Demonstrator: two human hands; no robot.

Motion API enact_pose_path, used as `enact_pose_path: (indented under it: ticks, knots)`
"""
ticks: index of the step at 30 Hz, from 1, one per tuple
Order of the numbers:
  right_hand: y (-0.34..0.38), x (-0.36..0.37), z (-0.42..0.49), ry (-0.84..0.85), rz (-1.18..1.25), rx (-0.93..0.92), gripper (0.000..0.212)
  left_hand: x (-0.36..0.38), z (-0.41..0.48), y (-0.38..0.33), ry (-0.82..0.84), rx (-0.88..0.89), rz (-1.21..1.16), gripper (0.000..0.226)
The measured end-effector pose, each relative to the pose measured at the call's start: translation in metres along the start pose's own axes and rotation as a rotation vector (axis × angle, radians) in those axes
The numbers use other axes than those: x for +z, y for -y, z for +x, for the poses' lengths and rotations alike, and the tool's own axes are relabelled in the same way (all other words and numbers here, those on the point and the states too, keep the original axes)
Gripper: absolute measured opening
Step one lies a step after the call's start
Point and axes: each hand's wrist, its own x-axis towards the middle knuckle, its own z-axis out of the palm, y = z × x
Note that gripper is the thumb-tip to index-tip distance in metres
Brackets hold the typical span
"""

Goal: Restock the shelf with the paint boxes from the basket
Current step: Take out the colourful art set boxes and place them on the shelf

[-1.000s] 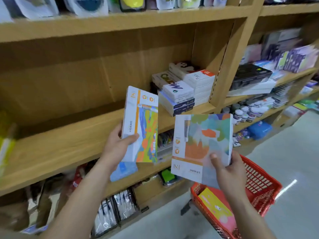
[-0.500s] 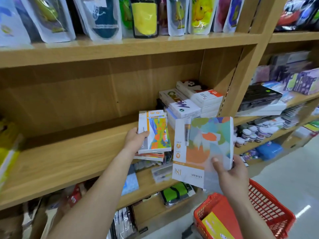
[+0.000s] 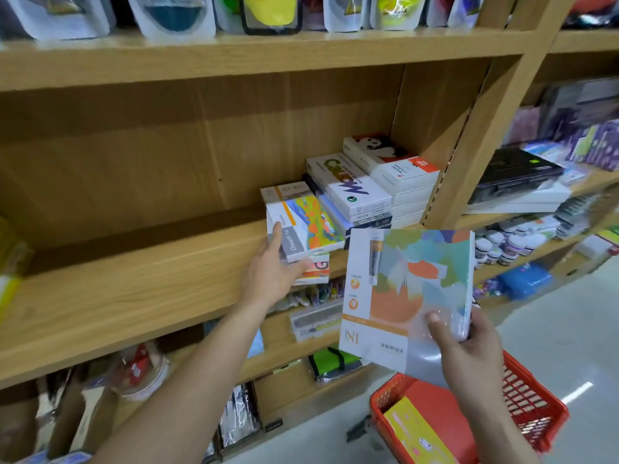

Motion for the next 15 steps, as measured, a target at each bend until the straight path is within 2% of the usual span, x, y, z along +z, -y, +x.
enact_pose_path:
  ticks: [2, 5, 8, 10, 13, 15]
  knots:
    - [0.003, -0.005, -0.003, 0.005, -0.001, 0.006, 0.01, 0.008, 0.013, -0.006, 0.066, 0.011, -0.06, 0.104]
    - [0.013, -0.01, -0.015, 0.046, 0.013, -0.018, 0.008, 0.002, 0.016, -0.007, 0.203, -0.05, -0.359, 0.107]
    - [0.026, -0.001, -0.031, 0.106, 0.031, -0.029, 0.007, -0.026, -0.01, 0.016, 0.161, -0.035, -0.418, 0.097]
    - [0.04, 0.018, -0.042, 0.166, 0.049, -0.049, 0.009, -0.053, -0.042, 0.042, 0.13, -0.059, -0.432, 0.083]
    - [0.064, 0.069, -0.063, 0.289, 0.056, -0.087, 0.014, -0.1, -0.095, 0.086, 0.068, -0.103, -0.386, 0.059]
    - [0.082, 0.111, -0.076, 0.374, 0.061, -0.103, 0.013, -0.129, -0.124, 0.114, 0.01, -0.145, -0.382, 0.051]
